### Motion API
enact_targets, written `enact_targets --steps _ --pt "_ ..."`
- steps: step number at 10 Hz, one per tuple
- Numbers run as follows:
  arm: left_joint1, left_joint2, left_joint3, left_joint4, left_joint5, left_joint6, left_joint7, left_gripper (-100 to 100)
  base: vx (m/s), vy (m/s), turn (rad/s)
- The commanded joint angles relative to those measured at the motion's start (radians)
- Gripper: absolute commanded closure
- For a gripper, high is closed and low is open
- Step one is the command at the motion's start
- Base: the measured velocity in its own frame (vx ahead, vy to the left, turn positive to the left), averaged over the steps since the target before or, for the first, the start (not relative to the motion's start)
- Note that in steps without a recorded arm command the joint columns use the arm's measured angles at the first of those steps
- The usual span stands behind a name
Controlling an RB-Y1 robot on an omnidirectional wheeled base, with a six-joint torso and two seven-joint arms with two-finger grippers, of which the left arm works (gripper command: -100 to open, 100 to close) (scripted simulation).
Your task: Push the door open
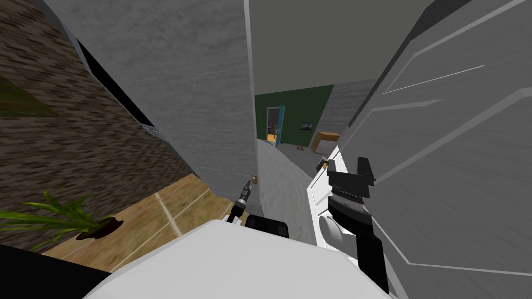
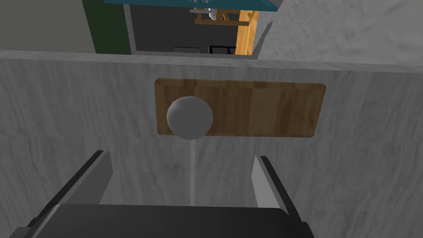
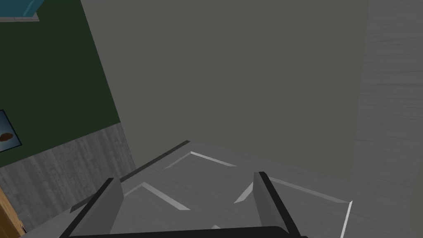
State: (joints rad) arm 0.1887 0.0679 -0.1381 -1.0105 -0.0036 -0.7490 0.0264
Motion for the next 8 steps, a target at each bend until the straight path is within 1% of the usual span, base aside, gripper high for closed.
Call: enact_targets --steps 1,3,4,5,8 --pt "-0.005 -0.004 0.004 0.007 0.001 -0.004 -0.003 -100 0.185 0.009 -0.019" --pt "-0.013 -0.012 0.01 0.017 0.003 -0.009 -0.006 -100 0.196 -0.021 -0.023" --pt "-0.01 -0.009 0.008 0.013 0.002 -0.007 -0.005 -100 0.092 -0.009 -0.001" --pt "-0.01 -0.009 0.008 0.013 0.002 -0.007 -0.005 100 -0.02 0.001 0.01" --pt "-0.01 -0.009 0.008 0.013 0.002 -0.007 -0.005 100 -0.024 0.003 -0.006"
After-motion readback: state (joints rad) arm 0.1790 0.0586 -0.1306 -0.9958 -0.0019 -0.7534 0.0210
